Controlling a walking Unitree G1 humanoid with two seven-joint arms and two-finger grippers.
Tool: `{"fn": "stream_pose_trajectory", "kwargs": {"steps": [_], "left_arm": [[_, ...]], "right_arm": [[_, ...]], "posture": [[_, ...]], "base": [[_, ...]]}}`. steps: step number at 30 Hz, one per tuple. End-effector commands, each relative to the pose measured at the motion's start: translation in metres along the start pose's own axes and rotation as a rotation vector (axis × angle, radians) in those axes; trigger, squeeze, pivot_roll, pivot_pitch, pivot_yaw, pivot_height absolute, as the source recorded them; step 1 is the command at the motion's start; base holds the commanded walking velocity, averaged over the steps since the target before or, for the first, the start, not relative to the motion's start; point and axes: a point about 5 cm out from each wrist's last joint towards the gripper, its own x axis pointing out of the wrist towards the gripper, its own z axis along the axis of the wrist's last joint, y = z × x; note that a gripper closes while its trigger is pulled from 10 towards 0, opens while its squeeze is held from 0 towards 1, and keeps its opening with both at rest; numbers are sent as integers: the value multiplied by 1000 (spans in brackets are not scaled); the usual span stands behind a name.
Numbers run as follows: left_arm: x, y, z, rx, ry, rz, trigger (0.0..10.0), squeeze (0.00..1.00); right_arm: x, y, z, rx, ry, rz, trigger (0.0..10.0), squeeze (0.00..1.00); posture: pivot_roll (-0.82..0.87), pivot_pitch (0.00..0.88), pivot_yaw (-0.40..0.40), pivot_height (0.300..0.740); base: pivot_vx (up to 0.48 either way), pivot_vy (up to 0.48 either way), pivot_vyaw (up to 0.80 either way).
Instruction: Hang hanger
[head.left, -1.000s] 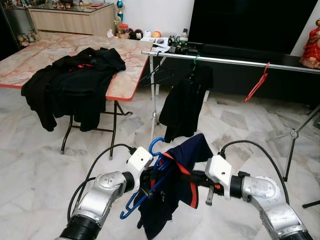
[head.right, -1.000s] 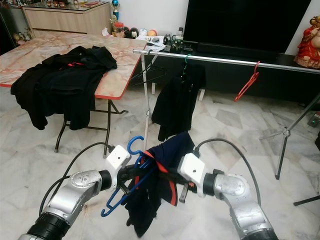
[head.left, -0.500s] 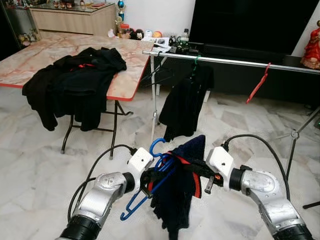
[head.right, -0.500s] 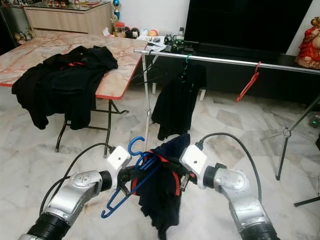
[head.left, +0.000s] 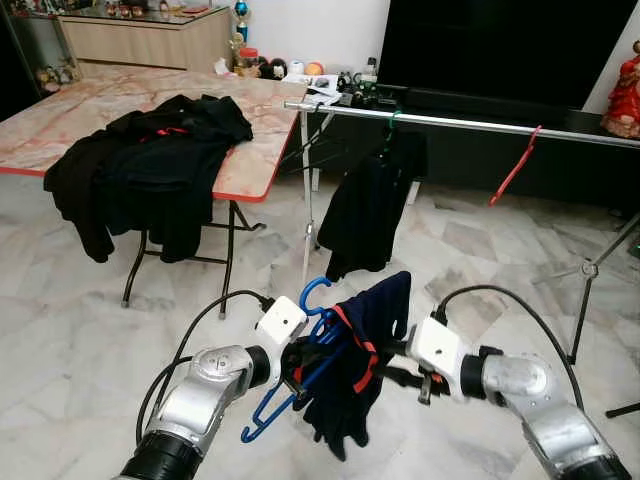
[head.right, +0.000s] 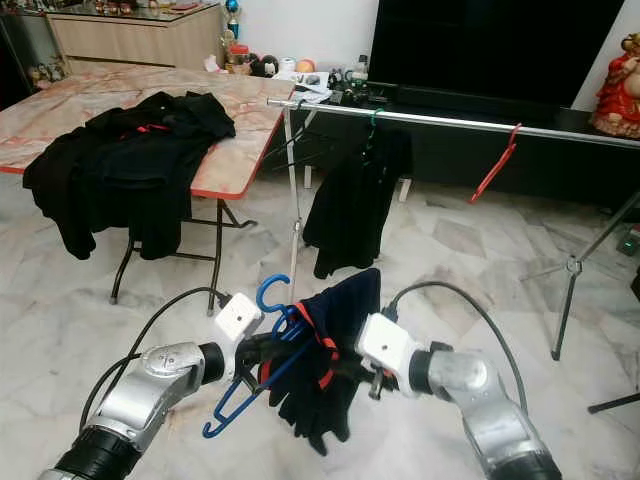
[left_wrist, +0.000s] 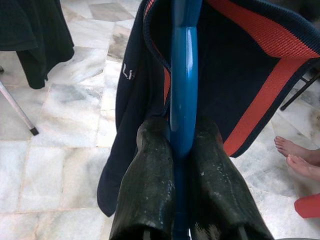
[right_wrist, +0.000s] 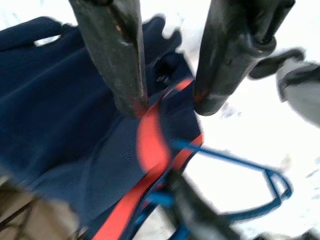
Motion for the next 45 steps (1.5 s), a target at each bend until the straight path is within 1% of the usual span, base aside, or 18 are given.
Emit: {"fn": "stream_pose_trajectory", "kwargs": {"steps": [1,10,16,17,18,20,21,23,24,26,27,28,30,31,34,36,39,45], "left_arm": [[0,0,10,-3,-47,-8,10000,0],[1,0,9,-7,-43,-5,10000,0],[-1,0,4,6,-18,-20,10000,0],[-3,0,1,31,5,-34,10000,0],[-6,-1,-6,70,57,-54,10000,0],[-7,-1,-10,85,79,-63,10000,0],[-9,-2,-16,107,111,-88,10000,0],[-11,-3,-18,109,118,-103,10000,0],[-12,-4,-19,106,117,-116,10000,0],[-13,-5,-19,107,117,-121,10000,0],[-14,-6,-20,119,123,-140,10000,0],[-14,-6,-20,119,123,-140,10000,0],[-18,-10,-18,130,118,-201,10000,0],[-18,-10,-18,130,118,-201,10000,0],[-20,-14,-12,157,92,-253,10000,0],[-21,-15,-9,175,93,-279,10000,0],[-23,-18,-4,207,85,-330,10000,0],[-26,-27,-3,218,105,-428,10000,0]], "right_arm": [[-3,2,2,-16,8,29,10000,1000],[-11,12,-3,-19,61,119,10000,1000],[-31,18,-7,-53,128,207,10000,1000],[-40,9,-4,-81,139,164,10000,1000],[-50,-8,0,-112,143,66,10000,1000],[-53,-14,2,-123,144,31,10000,1000],[-62,-26,7,-142,146,-22,10000,1000],[-71,-37,13,-169,146,-70,10000,1000],[-80,-51,21,-202,138,-142,10000,961],[-83,-56,23,-213,135,-164,10000,961],[-84,-61,24,-207,148,-177,10000,0],[-84,-61,24,-207,148,-177,10000,0],[-76,-52,16,-201,169,-40,10000,0],[-76,-52,16,-201,169,-40,10000,0],[-66,-38,9,-157,152,101,10000,0],[-63,-35,-2,-165,215,155,10000,0],[-57,-32,-6,-148,203,218,10000,0],[-53,-35,-2,-158,161,254,10000,0]], "posture": [[43,0,-66,740],[40,0,-67,740],[40,0,-70,740],[40,0,-69,740],[40,0,-68,740],[39,0,-67,740],[36,0,-66,740],[35,0,-66,740],[35,0,-65,740],[34,0,-66,740],[33,0,-67,740],[33,0,-67,740],[36,0,-67,740],[36,0,-67,740],[44,0,-69,740],[46,0,-68,740],[49,0,-69,740],[55,0,-71,740]], "base": [[0,0,0],[0,0,0],[0,0,0],[0,0,0],[0,0,0],[0,0,0],[0,0,0],[0,0,0],[0,0,0],[0,0,0],[0,0,0],[0,0,0],[0,0,0],[0,0,0],[0,0,0],[0,0,0],[0,0,0],[0,0,0]]}}
